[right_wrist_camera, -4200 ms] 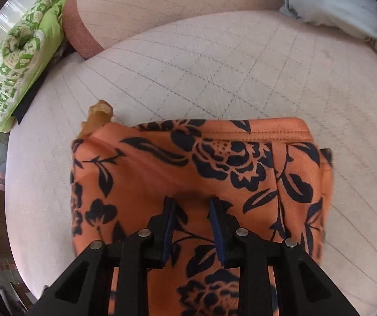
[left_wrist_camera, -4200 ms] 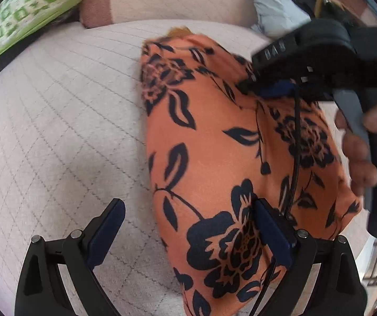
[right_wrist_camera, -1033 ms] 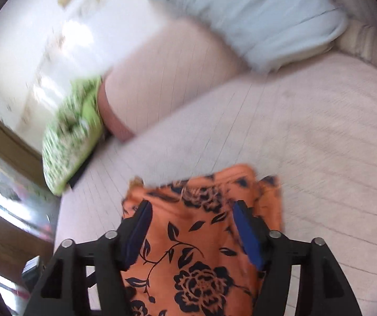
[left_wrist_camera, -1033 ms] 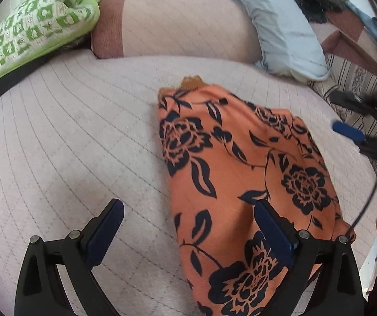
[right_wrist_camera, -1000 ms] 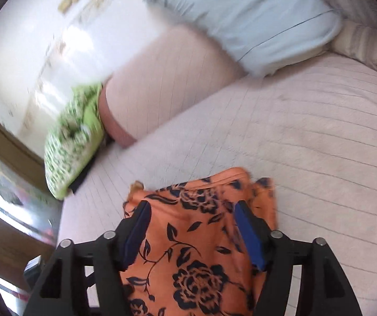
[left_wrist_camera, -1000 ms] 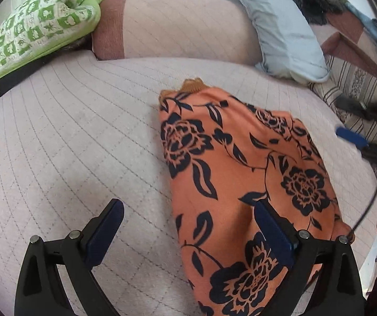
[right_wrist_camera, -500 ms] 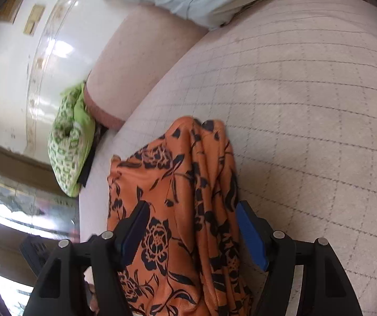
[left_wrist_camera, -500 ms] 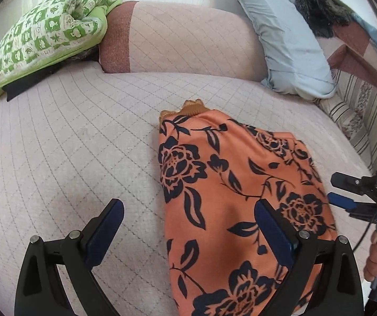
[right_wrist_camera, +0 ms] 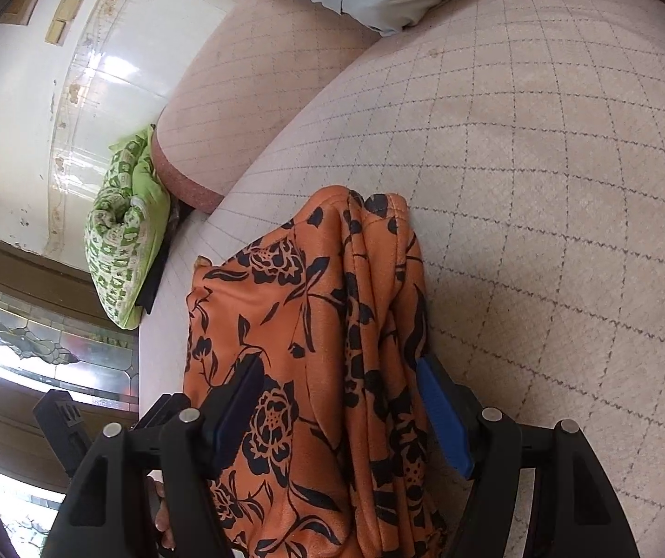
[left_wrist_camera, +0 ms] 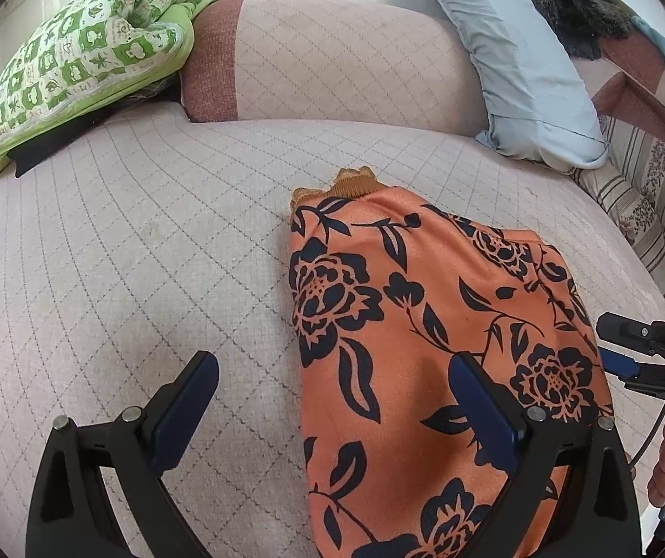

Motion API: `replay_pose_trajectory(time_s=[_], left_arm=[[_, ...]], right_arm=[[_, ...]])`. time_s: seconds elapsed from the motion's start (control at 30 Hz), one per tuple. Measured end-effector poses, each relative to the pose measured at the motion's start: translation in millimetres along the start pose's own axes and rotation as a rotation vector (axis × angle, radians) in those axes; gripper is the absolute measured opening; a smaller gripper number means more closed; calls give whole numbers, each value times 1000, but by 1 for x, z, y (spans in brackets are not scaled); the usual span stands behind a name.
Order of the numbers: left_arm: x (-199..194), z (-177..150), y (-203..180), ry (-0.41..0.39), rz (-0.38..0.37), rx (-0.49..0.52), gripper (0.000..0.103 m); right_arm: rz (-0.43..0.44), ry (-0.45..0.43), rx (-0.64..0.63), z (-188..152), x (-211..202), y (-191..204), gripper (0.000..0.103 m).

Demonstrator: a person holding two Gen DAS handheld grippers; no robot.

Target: Fold small clothes

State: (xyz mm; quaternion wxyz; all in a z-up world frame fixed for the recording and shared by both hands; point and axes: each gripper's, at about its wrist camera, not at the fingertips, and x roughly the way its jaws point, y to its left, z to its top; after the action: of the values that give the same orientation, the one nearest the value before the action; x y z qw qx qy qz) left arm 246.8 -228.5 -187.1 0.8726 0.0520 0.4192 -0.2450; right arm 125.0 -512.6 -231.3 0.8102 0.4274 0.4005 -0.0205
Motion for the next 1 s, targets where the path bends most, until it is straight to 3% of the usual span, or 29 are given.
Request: replay_pose_trajectory(time_s=[0.2, 0.6, 0.87, 1.0], left_arm=[[10, -1, -5, 23, -1, 16, 99], [27, -3, -1, 104, -96, -37, 99], [43, -7, -2, 218, -245, -45, 99], [46, -6, -2, 240, -282, -55, 99]], right_arm=[[10, 40, 5, -2, 12, -7, 71], [51, 64, 24, 6, 16, -27, 72], [142, 126, 28, 7, 23, -36, 74], [178, 125, 23, 6, 27, -36, 75]])
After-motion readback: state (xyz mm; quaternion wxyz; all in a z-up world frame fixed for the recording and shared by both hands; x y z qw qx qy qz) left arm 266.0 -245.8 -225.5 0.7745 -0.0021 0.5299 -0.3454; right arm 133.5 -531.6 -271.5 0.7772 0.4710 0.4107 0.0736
